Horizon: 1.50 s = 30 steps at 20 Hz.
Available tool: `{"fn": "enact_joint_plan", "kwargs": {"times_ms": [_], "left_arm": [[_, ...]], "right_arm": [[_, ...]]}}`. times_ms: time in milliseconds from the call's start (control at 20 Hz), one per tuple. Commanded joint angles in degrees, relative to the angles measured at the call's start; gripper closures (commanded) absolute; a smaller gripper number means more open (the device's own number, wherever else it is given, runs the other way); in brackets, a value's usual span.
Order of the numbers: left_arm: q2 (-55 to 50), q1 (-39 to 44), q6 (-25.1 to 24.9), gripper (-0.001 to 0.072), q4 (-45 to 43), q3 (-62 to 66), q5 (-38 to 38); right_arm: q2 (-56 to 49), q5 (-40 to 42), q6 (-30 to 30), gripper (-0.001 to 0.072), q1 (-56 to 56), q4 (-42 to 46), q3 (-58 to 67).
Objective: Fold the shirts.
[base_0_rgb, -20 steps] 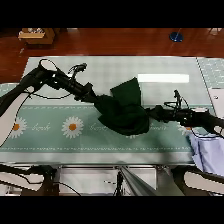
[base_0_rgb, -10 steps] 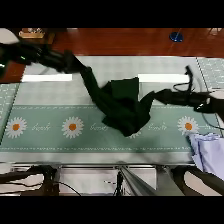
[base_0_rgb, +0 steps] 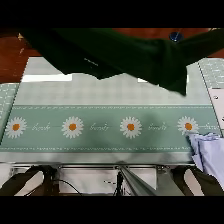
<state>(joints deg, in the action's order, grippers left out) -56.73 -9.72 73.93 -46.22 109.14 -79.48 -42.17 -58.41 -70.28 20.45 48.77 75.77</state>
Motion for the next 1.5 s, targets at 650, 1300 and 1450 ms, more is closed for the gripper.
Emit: {"fn": "enact_joint_plan", "kwargs": {"times_ms": [650,1300,1450], "left_arm": [[19.9,-1.3,6.8,0.0685,-20.0,0.4,-19.6],[25.2,1.3,4.5,0.0685,-10.6,-56.8,1.7],[25.2,4.9,4.5,0.0685,-10.5,-67.8,10.3]], "right_arm": [[4.5,-46.1,-14.3,0.0692,1.2,16.7,15.0],[-18.7,-19.8,-10.0,0.0692,-17.3,23.0,-8.6],[-26.8,-7.4,-10.9,0.0692,-17.4,21.6,-8.6]]}}
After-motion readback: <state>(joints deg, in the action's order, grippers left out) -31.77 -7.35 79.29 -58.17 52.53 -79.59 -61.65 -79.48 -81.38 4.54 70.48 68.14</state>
